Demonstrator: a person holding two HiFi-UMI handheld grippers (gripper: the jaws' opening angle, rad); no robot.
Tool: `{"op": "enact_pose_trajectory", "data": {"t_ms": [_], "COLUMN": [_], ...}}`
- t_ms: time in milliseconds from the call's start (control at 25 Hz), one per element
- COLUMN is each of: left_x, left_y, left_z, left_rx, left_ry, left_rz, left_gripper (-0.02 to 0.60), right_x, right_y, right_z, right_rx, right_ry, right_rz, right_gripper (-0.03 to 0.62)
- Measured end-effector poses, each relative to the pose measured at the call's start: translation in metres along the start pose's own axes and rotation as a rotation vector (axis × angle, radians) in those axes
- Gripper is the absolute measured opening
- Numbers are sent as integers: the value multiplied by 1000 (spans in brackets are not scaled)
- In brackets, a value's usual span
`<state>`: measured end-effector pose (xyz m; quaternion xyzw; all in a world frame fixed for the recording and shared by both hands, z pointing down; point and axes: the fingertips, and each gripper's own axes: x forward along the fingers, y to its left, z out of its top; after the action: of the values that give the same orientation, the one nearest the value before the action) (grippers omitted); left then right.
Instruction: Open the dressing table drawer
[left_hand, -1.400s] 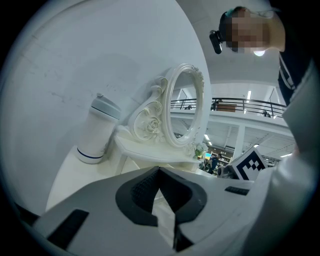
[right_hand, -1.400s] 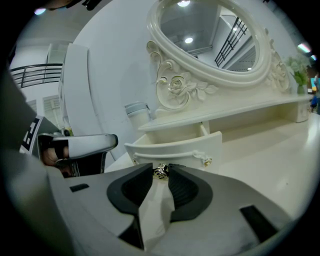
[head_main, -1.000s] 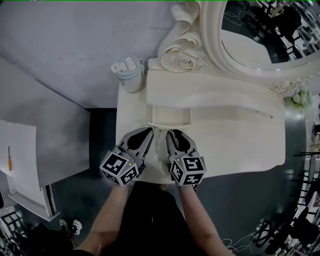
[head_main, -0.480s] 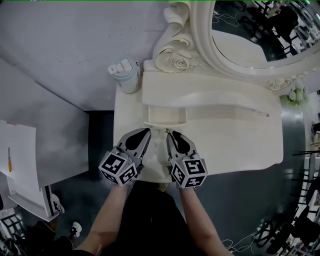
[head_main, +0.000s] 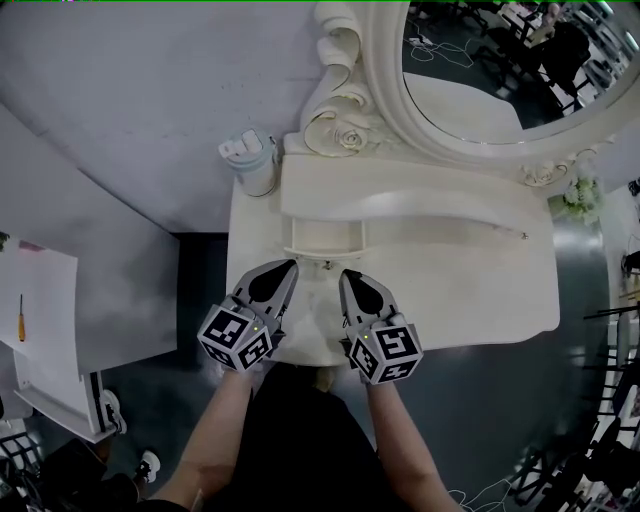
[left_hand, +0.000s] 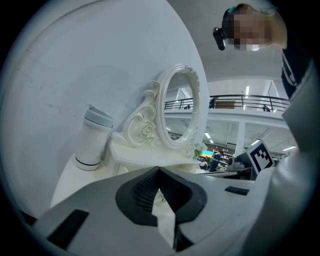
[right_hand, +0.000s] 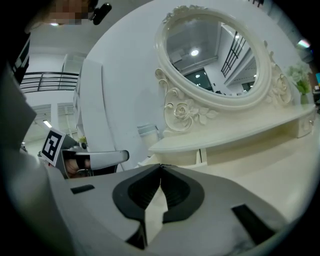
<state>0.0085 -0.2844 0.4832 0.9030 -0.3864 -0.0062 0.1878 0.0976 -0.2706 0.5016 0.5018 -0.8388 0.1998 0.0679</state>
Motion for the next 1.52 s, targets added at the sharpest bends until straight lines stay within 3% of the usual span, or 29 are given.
{"op": "enact_pose_trajectory", "data": {"t_ms": [880,1520], "left_x": [-26,-45], "left_y": [-33,-56], "left_z": [63,103], "left_rx": [67,123], "left_ry": [-79,-119], "left_rz": [-8,-38], "left_gripper": [6,6], "right_x": [-59,-88], "right_y": [26,48], "right_z": [79,116], "right_rx": [-84,-98], "right_ry": [-101,-161], "right_rz": [89,155], "right_gripper": [5,5]}}
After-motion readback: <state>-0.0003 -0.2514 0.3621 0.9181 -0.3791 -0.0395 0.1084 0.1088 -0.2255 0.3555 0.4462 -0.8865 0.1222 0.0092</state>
